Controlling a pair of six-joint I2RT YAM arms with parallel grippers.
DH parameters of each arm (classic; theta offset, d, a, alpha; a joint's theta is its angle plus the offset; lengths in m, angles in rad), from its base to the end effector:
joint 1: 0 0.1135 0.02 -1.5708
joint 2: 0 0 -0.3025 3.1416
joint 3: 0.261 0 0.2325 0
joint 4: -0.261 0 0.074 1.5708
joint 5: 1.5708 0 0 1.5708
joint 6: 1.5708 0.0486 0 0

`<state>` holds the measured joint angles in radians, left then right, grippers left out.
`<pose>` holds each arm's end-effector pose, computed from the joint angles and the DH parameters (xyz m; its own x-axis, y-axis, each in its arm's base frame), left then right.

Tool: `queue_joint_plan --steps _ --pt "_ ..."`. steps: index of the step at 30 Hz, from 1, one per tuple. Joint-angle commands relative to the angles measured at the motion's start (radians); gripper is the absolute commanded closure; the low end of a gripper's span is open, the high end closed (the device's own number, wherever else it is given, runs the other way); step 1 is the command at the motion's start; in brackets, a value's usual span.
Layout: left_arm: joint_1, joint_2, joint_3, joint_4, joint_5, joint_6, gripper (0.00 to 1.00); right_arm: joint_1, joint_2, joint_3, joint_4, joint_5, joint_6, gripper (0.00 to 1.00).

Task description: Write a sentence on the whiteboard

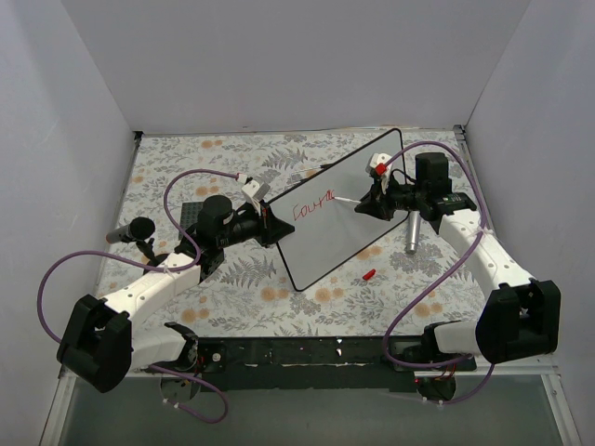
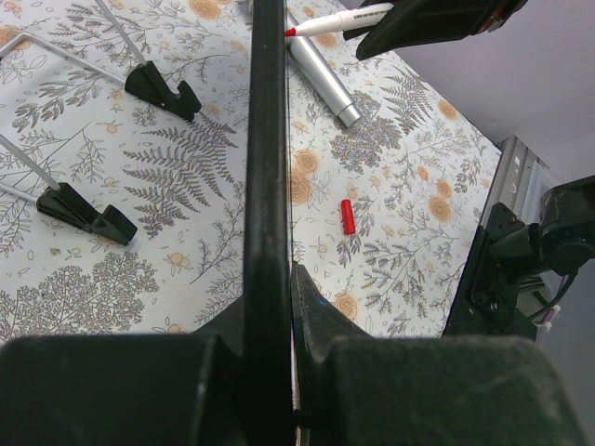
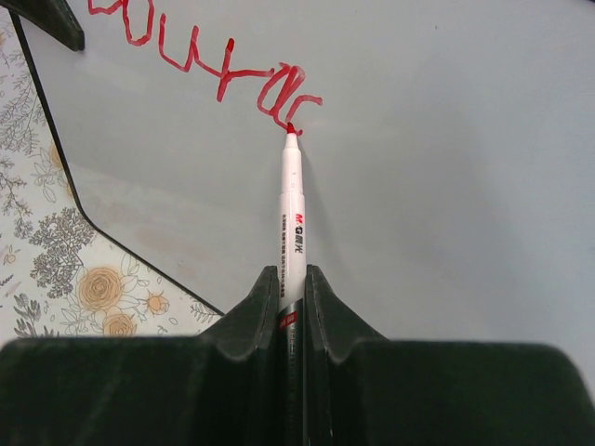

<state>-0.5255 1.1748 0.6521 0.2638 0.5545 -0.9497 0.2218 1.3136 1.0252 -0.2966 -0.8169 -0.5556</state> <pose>0.1942 -0.1422 0.3029 -0.8338 -0.3157 -0.4529 0.3243 0.3838 -0.8646 0.2506 0.0928 0.3404 -0.0655 -0.3849 -0.9206 -0.9158 0.3896 -0.0977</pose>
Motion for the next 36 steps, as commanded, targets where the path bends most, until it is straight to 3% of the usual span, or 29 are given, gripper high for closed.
queue_joint_plan --steps 1,36 --pt "-0.010 -0.001 0.032 -0.012 0.045 0.052 1.00 -0.009 -0.016 0.026 0.050 0.051 0.019 0.99" --pt "-0.010 -0.006 0.030 -0.018 0.045 0.057 1.00 -0.010 -0.017 0.036 0.077 0.068 0.042 0.99"
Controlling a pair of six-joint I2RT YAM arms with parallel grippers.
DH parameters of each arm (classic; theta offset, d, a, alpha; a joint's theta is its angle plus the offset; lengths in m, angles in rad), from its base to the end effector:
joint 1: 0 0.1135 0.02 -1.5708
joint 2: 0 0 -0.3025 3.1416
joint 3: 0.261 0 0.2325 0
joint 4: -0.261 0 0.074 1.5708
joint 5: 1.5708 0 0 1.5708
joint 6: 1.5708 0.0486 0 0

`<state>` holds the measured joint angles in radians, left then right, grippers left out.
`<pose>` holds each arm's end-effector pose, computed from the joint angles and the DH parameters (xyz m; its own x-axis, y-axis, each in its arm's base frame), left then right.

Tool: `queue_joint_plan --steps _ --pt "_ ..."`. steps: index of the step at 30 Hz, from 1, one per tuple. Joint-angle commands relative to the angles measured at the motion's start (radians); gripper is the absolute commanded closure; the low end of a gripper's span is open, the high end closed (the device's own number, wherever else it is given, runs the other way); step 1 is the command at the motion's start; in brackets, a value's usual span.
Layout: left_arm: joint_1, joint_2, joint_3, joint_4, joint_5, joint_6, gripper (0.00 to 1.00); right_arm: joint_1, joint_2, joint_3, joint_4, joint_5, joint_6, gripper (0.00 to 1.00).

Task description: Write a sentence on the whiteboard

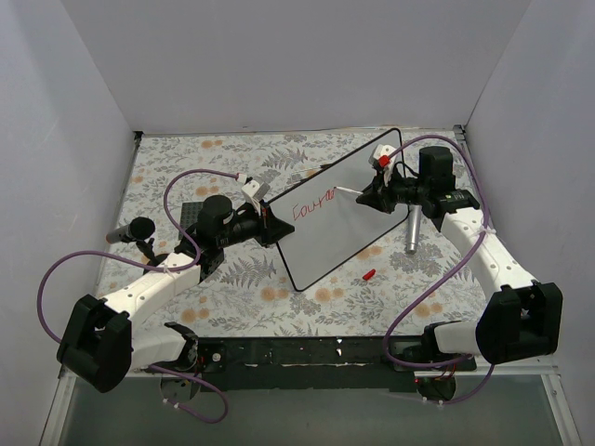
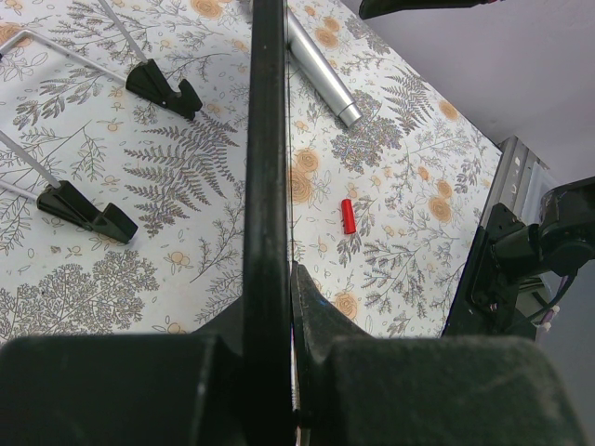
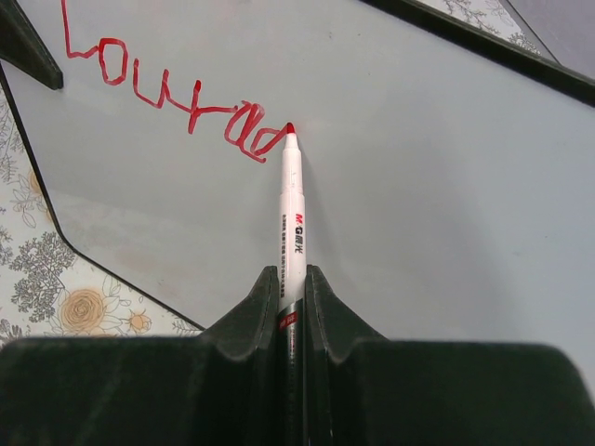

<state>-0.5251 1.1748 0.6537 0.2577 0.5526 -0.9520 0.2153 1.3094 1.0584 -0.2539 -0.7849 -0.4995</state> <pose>0.1943 -0.1421 0.3028 -0.8355 -0.3173 -0.4487 0.3184 0.3862 -0.8658 0.2556 0.0911 0.3556 -0.0530 -0.3585 -0.9320 -0.8895 0.4412 -0.1191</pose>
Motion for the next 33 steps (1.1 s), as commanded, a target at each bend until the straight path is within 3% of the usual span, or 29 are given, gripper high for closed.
queue_joint_plan --steps 1,18,33 --pt "-0.012 -0.006 0.029 -0.012 0.046 0.059 1.00 -0.005 -0.016 -0.008 0.027 0.039 -0.019 0.99" --pt "-0.010 -0.003 0.035 -0.011 0.046 0.062 1.00 -0.004 -0.055 -0.126 -0.033 0.047 -0.088 0.99" --pt "-0.010 -0.001 0.038 -0.012 0.047 0.062 1.00 0.065 -0.056 -0.115 -0.030 0.047 -0.065 0.99"
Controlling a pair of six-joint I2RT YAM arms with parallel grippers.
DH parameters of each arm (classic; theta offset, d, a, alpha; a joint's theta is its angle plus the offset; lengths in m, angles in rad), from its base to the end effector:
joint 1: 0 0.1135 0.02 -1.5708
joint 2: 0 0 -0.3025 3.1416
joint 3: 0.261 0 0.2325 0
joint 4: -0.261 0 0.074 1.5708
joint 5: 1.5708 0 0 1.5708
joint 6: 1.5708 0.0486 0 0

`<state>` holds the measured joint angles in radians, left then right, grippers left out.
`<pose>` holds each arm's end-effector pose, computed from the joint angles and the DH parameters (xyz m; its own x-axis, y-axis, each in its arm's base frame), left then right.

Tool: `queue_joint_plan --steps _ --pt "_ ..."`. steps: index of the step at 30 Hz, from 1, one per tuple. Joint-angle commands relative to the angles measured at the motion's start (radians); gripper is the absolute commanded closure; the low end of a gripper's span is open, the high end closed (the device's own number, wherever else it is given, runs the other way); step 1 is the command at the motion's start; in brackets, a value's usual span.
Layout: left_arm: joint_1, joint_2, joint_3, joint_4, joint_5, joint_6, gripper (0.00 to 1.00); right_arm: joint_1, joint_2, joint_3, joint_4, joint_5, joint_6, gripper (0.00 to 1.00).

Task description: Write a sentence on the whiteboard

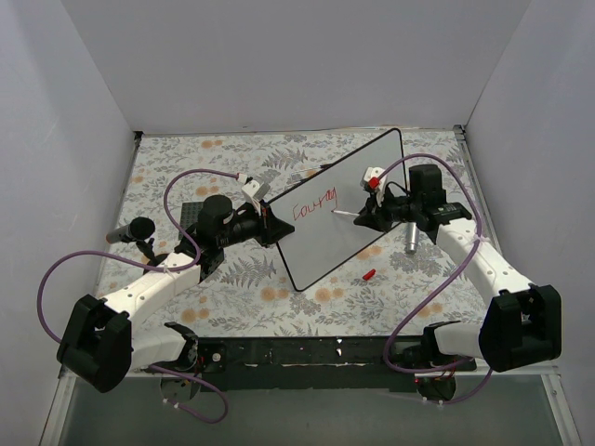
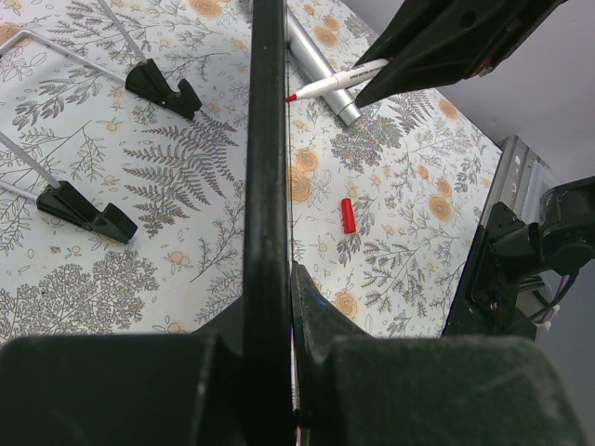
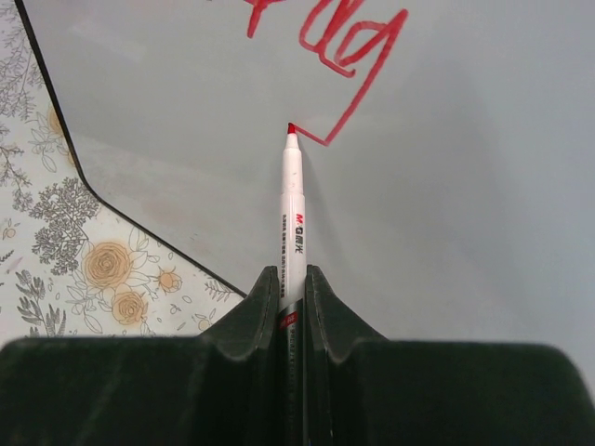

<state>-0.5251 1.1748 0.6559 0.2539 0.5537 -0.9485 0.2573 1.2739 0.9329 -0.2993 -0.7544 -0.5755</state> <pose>0.1944 -0.1421 0.3031 -0.8354 -0.3148 -0.4507 0.3204 0.3874 -0.8645 0.2343 0.0961 0.3188 -0.0947 -0.4350 -0.8954 -0.9156 0.3912 -0.0932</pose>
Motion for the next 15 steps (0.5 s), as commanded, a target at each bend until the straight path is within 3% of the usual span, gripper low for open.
queue_joint_plan --steps 1,15 --pt "-0.010 -0.001 0.036 -0.008 0.046 0.059 1.00 0.025 -0.021 0.014 0.017 0.017 0.019 0.99" --pt "-0.010 -0.009 0.031 -0.013 0.045 0.059 1.00 -0.038 -0.059 0.126 0.043 -0.020 0.075 0.99"
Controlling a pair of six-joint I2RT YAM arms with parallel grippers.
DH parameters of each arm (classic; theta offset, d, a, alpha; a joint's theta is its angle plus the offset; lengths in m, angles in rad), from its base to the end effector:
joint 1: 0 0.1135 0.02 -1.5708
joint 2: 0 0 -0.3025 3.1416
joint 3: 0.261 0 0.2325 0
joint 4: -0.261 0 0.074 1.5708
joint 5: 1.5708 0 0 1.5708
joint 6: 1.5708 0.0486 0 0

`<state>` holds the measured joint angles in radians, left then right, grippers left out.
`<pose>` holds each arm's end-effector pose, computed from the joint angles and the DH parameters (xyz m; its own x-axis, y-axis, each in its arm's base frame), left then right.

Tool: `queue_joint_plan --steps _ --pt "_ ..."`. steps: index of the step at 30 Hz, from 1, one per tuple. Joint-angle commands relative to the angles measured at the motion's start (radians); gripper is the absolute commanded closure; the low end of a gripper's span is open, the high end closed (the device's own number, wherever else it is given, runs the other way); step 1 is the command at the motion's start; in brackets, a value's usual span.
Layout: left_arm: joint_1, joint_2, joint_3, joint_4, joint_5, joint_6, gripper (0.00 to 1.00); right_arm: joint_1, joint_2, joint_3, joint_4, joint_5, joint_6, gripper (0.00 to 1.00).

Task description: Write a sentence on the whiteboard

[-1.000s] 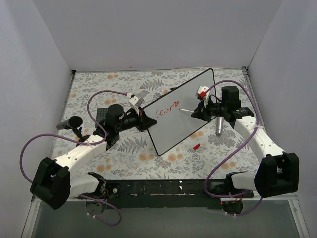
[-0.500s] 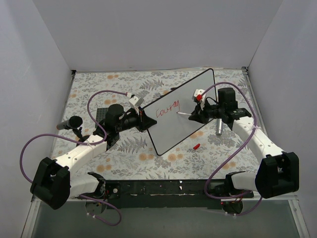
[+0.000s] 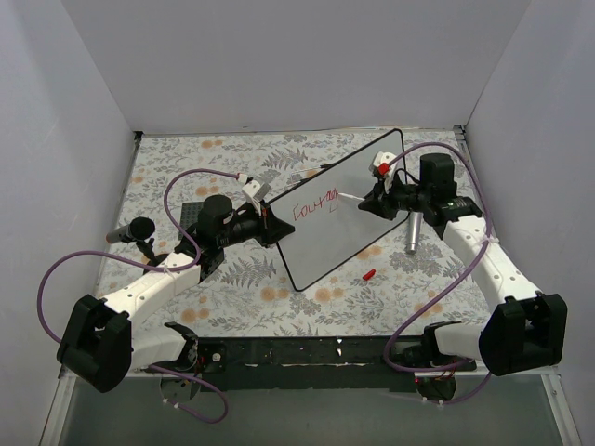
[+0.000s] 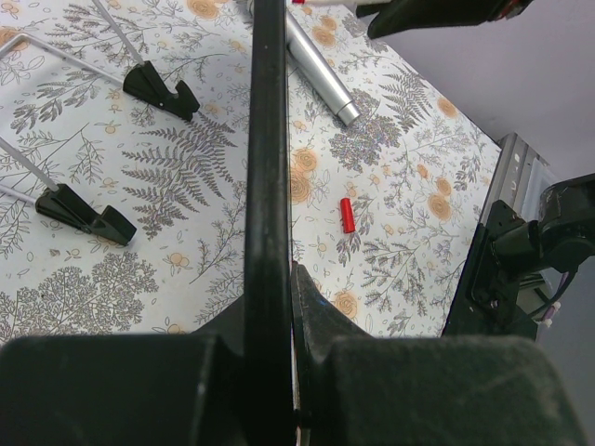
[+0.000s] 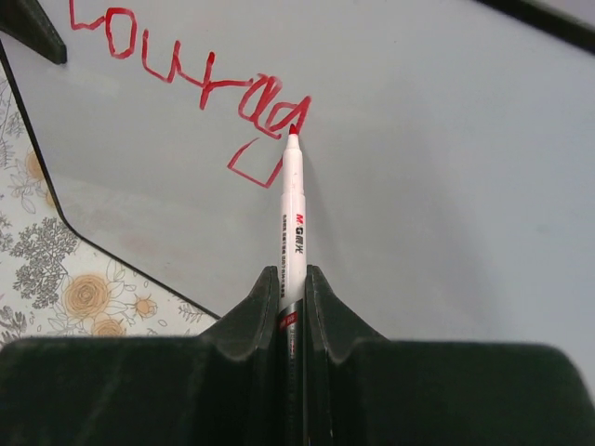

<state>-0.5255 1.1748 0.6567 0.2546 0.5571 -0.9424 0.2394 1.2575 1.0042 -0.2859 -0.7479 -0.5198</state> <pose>0.1942 -0.1423 0.3035 -0.8341 -0.3100 -0.4562 0.3276 0.3868 -0.8620 0.2383 0.0922 0.3468 -0.0650 -0.3907 -0.9182 -0.8907 0.4376 -0.1232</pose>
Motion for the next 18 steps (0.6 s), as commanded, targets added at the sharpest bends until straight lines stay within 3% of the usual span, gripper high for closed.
queue_joint_plan --steps 1,18 --pt "-0.011 -0.009 0.031 -0.014 0.041 0.054 1.00 -0.026 -0.044 0.054 0.031 -0.025 0.020 0.99" --pt "-0.010 -0.009 0.026 -0.012 0.046 0.056 1.00 -0.037 0.025 0.066 0.053 -0.007 0.027 0.99"
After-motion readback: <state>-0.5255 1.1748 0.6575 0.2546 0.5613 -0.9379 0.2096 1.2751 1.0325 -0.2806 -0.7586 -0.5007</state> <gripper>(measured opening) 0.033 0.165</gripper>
